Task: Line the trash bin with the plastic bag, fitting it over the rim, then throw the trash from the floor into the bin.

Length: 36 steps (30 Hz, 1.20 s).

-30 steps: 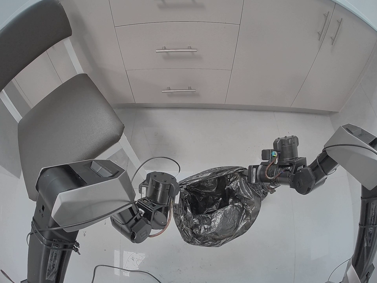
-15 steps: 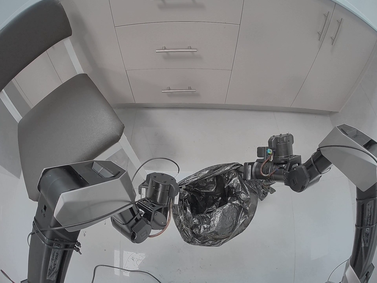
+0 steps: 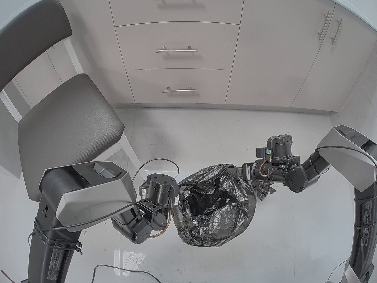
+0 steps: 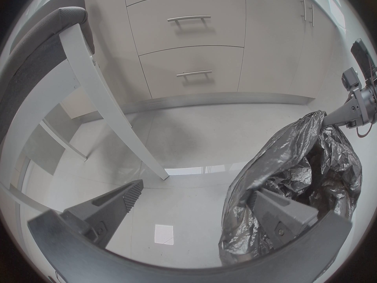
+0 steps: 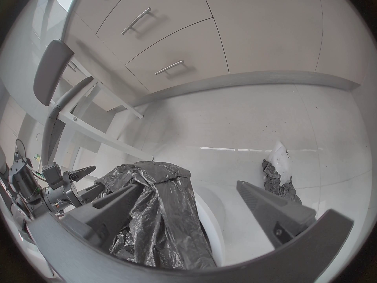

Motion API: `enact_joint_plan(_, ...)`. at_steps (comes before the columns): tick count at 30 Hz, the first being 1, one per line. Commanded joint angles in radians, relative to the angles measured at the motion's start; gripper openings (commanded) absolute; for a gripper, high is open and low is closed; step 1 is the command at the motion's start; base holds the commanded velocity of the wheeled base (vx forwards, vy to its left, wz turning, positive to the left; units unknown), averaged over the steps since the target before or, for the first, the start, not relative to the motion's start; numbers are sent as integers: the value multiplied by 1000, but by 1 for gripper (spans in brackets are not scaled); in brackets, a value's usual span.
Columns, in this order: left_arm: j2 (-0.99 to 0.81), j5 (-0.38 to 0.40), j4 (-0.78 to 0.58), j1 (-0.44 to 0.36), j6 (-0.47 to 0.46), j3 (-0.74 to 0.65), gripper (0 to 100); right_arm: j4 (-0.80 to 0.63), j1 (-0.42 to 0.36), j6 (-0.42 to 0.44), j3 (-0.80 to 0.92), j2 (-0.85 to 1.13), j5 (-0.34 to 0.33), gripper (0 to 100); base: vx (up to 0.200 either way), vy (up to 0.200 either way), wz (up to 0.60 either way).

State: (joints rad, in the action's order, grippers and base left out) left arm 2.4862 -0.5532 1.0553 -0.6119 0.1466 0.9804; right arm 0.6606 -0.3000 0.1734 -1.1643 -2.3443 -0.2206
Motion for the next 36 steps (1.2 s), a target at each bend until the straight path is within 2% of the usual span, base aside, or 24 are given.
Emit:
enact_joint_plan(1,-1,-1,0,0,1,-2,100,1,1,-25,11,19,0,100,0,0,0)
enact_joint_plan(5,-6,-1,2,0,1,-2,100,-1,-7,-106,52,66,0,100,0,0,0)
enact_joint_plan(10,-6,-1,2,0,1,-2,100,-13,-34,-153,63,95,6,100,0,0,0)
enact_joint_plan(15,-7,-1,0,-2,1,-2,100,-65,-82,-265,28,82,67,100,0,0,0)
enact_joint_plan(24,-9,-1,0,-3,2,-3,100,-93,-102,-307,-66,-35,145,100,0,0,0)
enact_joint_plan(31,-7,-1,0,-3,4,-3,100,-92,-102,-305,-158,-84,188,100,0,0,0)
enact_joint_plan(36,-7,-1,2,-3,4,-3,100,-105,-102,-307,-206,-95,195,100,0,0,0)
